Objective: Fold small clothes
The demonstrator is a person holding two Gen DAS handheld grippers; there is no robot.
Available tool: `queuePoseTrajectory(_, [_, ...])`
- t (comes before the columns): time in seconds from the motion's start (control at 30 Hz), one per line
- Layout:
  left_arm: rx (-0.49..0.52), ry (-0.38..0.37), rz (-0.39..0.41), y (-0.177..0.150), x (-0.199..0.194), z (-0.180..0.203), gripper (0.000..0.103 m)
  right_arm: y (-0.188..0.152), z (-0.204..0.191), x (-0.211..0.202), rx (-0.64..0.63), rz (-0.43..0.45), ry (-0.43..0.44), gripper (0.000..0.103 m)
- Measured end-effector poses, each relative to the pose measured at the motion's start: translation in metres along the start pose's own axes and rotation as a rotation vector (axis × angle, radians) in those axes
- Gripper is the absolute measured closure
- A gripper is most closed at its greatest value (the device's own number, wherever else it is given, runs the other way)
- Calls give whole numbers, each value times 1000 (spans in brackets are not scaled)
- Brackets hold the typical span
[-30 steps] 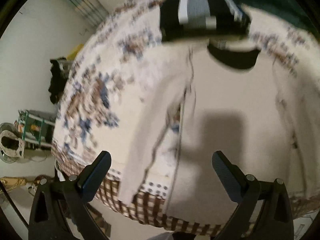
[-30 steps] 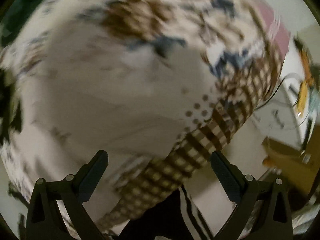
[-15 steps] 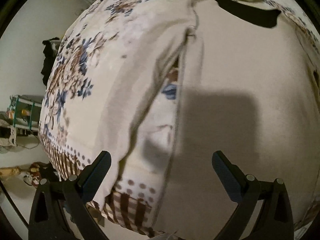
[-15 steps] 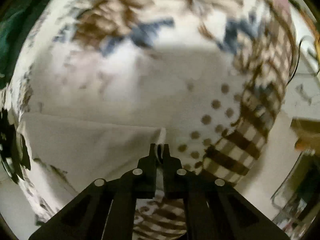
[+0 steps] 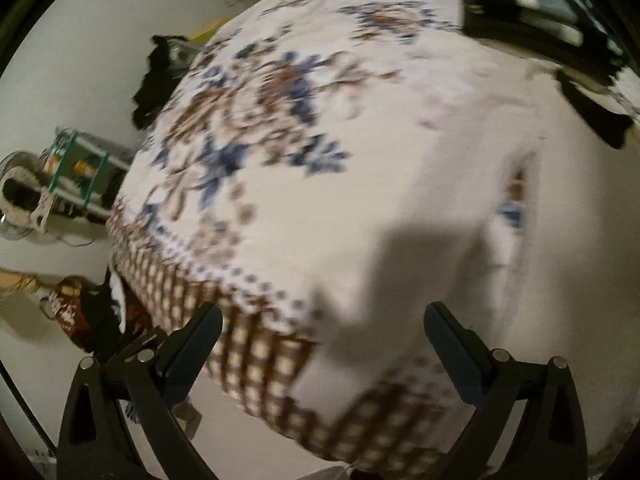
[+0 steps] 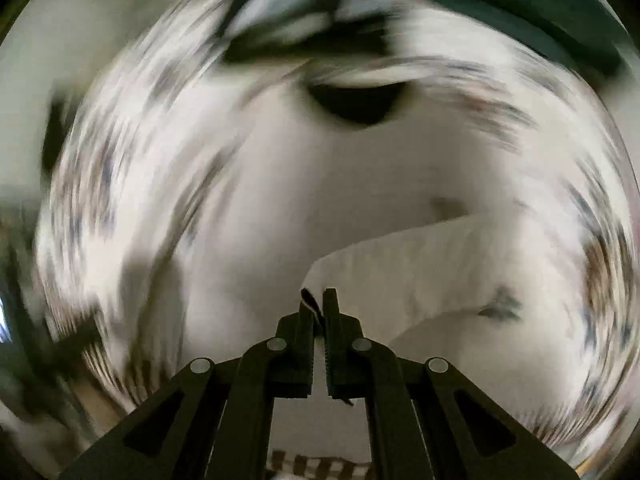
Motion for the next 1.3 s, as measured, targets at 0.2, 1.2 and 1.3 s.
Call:
queuePoseTrajectory(0.2, [-52, 37, -46, -23, 23, -43, 0, -75, -132, 74, -348, -196, -3, 99])
queuePoseTrajectory(1.2, [-173, -472, -229, -81, 72, -25, 5, -117, 46, 91, 546, -331, 126, 41])
queuePoseTrajectory(1.3, [-12, -362, -166, -77, 64, -12, 5, -113, 42, 92, 480, -333, 86, 41])
Point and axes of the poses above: each gripper's, at about its wrist camera, not at the fingertips, and x roughly the way its jaws point, z to its right, y to its top, the point moved 4 cm from there along x, roughly the way its jaws point, and after that the axes turned 8 degrees about z, right-handed, at the moved point
